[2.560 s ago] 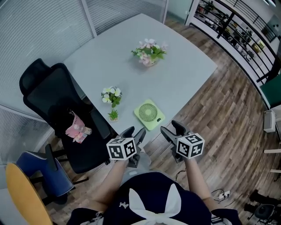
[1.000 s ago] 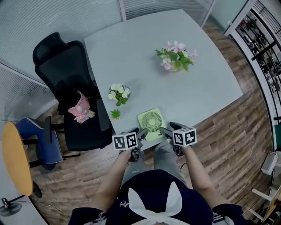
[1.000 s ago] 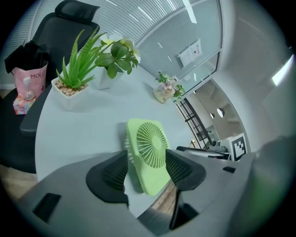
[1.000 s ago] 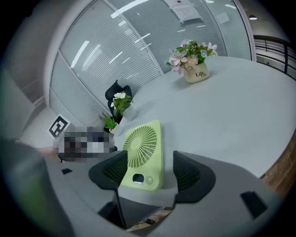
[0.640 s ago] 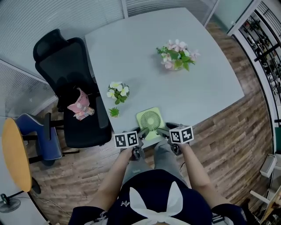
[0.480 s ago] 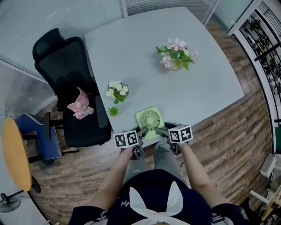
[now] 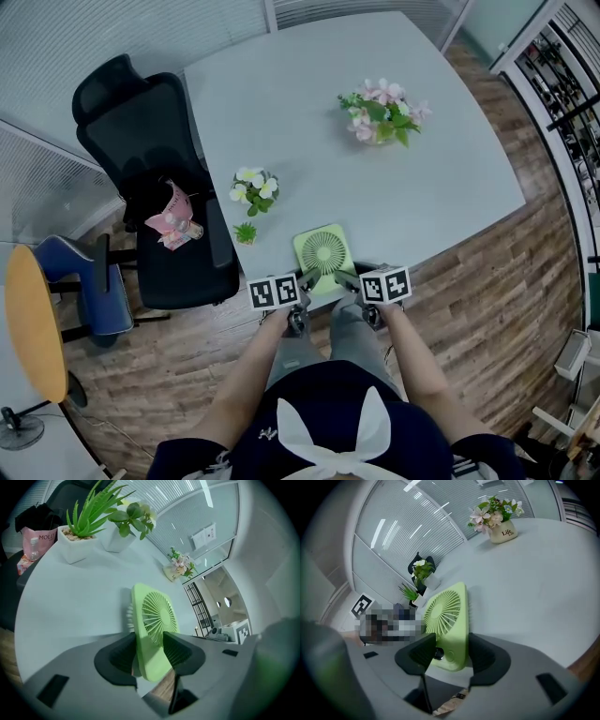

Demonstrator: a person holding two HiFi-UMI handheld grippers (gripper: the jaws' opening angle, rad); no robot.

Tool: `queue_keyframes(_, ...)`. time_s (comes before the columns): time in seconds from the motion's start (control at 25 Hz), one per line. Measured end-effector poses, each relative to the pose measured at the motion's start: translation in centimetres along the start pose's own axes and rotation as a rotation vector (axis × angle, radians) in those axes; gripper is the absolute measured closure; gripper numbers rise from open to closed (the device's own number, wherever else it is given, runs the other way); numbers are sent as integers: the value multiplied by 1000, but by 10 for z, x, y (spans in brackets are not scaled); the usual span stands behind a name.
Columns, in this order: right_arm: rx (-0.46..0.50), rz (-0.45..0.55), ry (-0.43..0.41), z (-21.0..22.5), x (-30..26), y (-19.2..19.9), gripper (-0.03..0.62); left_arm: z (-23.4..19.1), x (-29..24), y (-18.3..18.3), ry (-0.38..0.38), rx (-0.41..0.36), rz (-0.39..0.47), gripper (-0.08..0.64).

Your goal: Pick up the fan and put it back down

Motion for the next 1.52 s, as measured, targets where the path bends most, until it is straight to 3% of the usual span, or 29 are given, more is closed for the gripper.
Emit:
queue_keyframes(0.48,8,52,8,-12,8,-10,377,7,12,-11,11,-21,42,370)
queue_keyframes(0.96,30,194,-22,-46,39,-60,379,47,50,-61,57,-91,184,370)
queue_keyframes(1.32,117,236,-28,-79,61,-87,385,65,84,-79,89,-123,260,370)
queue_keyframes(1.52,141,245,-41,-95,74,-87,391,77,104,-76,103,-129,261,371)
Point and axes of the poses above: the fingertips, and each gripper's own axes: x backward along the fingers, z to its right, y out of its underside, the point moved 6 cm from there along x, backward along the fingers, and after that the axes turned 6 degrees about -y, right-handed, at the moved point
